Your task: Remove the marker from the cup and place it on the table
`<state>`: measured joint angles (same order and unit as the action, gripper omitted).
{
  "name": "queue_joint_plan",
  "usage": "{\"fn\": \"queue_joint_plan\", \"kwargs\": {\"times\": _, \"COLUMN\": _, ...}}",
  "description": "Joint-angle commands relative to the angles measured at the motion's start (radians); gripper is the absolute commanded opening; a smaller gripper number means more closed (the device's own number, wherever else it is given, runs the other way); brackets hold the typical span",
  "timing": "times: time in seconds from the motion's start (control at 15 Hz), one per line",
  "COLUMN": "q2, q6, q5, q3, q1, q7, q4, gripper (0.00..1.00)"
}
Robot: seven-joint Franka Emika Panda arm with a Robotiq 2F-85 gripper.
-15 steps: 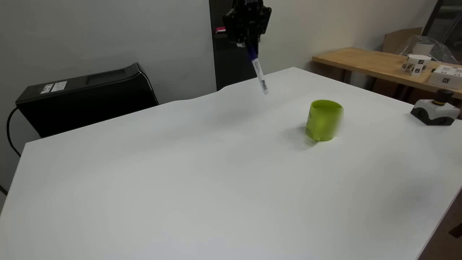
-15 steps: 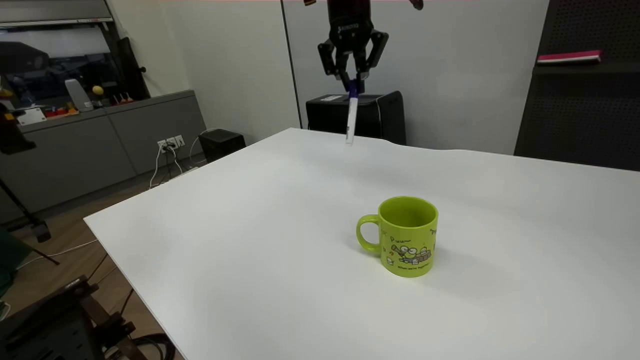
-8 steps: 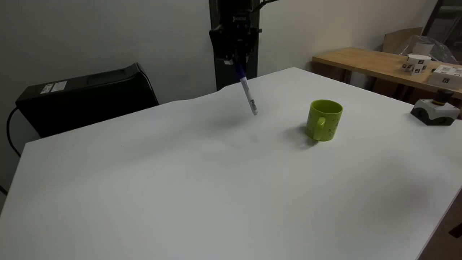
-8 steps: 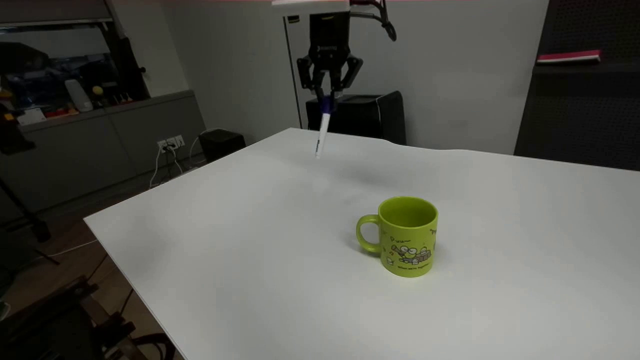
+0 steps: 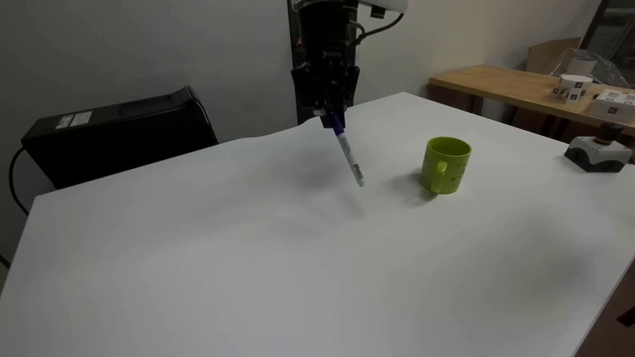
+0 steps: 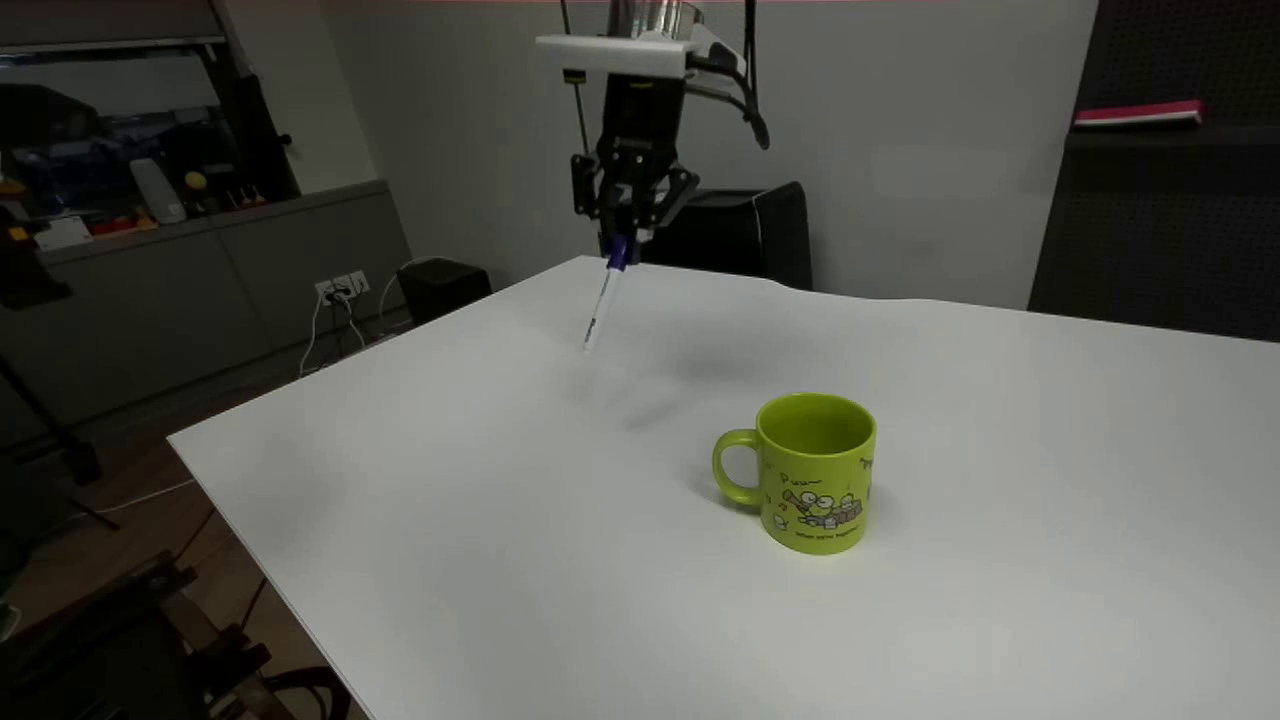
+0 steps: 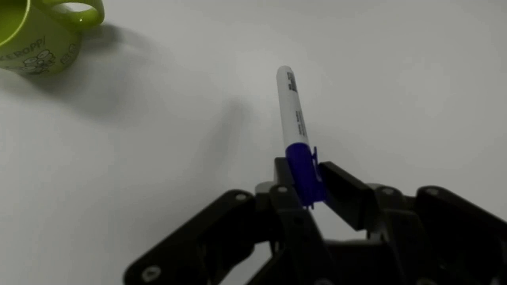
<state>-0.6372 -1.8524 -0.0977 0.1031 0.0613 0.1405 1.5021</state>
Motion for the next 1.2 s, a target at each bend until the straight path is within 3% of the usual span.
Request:
{"fn": "queue_joint_plan", "kwargs": {"times": 0.0, "q2": -0.047, "q6": 0.045, "q5": -0.020, "q3": 0.006, "q1": -0.012, "q7": 0.011, "q4": -0.044, "gripper": 0.06}}
{"fn": "queue_joint_plan", "kwargs": {"times": 1.07, "q2": -0.180, "q6": 0.113, "q5": -0.010, "q3": -0.020, "q1": -0.035, "q7": -0.026, "q4": -0.088, "gripper": 0.06}}
{"fn": "queue_joint_plan", "kwargs": {"times": 1.13, "q2": -0.181, "q6": 0.100, "q5": -0.003, "q3": -0.026, "q1": -0.030, "q7": -0.038, "q4": -0.085, "gripper": 0.50}}
